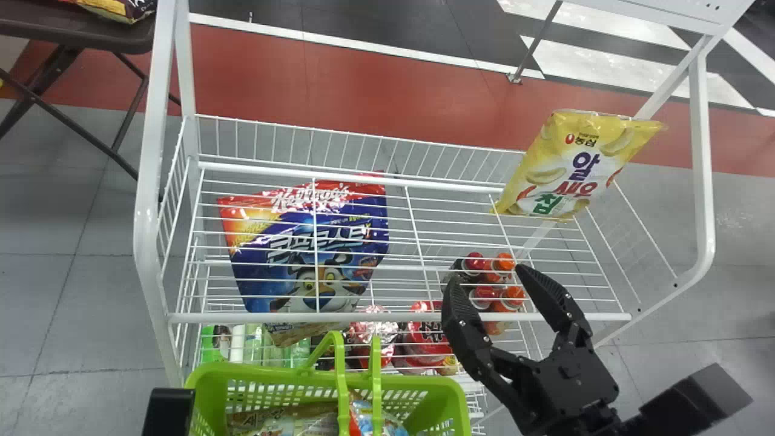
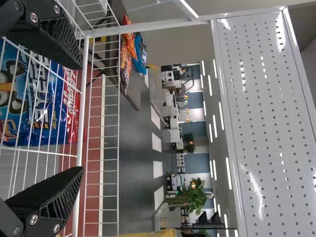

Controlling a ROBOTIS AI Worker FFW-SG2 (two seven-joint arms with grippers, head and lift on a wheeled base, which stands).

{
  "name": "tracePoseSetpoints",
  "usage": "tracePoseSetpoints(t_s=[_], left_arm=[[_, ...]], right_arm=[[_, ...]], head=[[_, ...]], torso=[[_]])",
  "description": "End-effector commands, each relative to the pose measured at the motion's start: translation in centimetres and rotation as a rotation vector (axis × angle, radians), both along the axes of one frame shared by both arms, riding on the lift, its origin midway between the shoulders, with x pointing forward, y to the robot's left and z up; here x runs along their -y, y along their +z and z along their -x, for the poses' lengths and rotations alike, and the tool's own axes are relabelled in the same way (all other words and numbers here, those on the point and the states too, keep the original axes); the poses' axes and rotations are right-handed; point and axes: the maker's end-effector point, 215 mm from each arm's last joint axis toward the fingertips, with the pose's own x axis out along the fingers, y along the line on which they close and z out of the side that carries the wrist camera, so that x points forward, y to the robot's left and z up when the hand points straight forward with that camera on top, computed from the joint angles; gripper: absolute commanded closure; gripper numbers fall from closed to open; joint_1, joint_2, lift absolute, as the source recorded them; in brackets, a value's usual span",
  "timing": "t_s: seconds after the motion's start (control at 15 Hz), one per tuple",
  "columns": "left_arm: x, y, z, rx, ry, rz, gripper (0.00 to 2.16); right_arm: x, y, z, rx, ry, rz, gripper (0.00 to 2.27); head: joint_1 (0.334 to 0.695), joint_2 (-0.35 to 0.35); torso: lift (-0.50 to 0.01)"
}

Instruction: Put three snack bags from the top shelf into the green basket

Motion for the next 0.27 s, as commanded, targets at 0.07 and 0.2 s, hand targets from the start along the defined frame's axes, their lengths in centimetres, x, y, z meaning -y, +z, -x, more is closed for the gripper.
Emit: tracePoseSetpoints(t_s=[0.07, 0.2], left_arm=[[-0.01, 0.05, -0.01, 0.001, 0.0, 0.0, 2.14], [0.04, 0.1, 0.07, 0.001, -0.001, 0.001, 2.14]], right_arm=[[0.78, 0.08, -0.05, -0.001, -0.015, -0.012, 0.09], [0.81, 0.17, -0.05, 0.003, -0.016, -0.013, 0.09]], head=[[0.695, -0.35], [0.695, -0.35]], torso=[[-0.05], [-0.05]])
